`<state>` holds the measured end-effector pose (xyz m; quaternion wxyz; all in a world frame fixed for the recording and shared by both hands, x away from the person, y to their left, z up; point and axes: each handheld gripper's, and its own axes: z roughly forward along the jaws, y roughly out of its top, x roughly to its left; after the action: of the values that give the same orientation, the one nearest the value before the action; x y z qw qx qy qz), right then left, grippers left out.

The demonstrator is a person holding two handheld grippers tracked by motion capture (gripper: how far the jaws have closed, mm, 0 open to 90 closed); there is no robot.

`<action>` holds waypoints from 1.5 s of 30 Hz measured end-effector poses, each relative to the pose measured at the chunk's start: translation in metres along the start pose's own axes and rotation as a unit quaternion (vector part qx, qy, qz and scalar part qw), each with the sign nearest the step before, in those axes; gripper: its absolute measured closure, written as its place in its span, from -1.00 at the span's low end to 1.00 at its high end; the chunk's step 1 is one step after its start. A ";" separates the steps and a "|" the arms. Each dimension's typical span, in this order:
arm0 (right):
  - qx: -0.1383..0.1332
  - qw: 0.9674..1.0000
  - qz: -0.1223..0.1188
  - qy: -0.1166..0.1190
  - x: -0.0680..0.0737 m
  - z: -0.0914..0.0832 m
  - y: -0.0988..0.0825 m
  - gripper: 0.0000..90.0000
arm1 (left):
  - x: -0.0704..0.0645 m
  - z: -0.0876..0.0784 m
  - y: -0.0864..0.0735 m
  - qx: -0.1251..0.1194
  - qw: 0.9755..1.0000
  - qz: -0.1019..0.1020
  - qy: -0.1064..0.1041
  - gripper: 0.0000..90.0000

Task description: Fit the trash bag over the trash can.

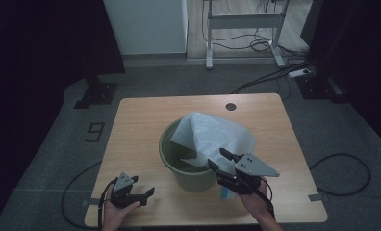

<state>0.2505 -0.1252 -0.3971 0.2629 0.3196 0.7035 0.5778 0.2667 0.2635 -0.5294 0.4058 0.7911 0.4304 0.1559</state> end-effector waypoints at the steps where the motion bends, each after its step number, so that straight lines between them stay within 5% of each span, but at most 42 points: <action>1: 0.000 1.000 0.001 -0.004 0.000 -0.003 -0.001 -0.04 | 0.000 0.000 0.000 0.000 1.000 0.000 0.000 -0.70; 13: 0.011 0.999 -0.002 -0.047 0.002 -0.045 -0.033 -0.39 | -0.001 0.001 0.000 0.002 1.000 0.002 -0.001 -0.70; 26: 0.057 0.988 0.021 -0.139 -0.005 -0.044 -0.086 -0.53 | -0.001 0.002 -0.001 0.004 1.000 -0.002 -0.005 -0.70; 28: 0.066 0.987 0.022 -0.147 -0.008 -0.041 -0.092 -0.40 | -0.001 0.001 -0.001 0.002 1.000 -0.006 -0.006 -0.70; 32: 0.062 0.984 0.034 -0.165 -0.020 -0.040 -0.098 0.41 | 0.000 0.001 -0.001 0.002 1.000 -0.007 -0.005 -0.69; 35: 0.055 0.977 0.043 -0.202 -0.038 -0.044 -0.091 0.77 | 0.000 0.002 -0.001 0.003 1.000 -0.006 -0.004 -0.69; 41: 0.018 0.970 0.005 -0.242 -0.062 -0.054 -0.053 0.97 | 0.001 0.002 -0.001 0.003 1.000 -0.006 -0.003 -0.69; 45: -0.015 0.973 -0.005 -0.231 -0.067 -0.056 -0.018 0.98 | -0.001 0.001 0.000 0.001 1.000 -0.003 -0.002 -0.69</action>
<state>0.2504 -0.2140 -0.4036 0.4261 0.4372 0.6163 0.4975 0.2664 0.2620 -0.5295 0.4060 0.7905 0.4324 0.1525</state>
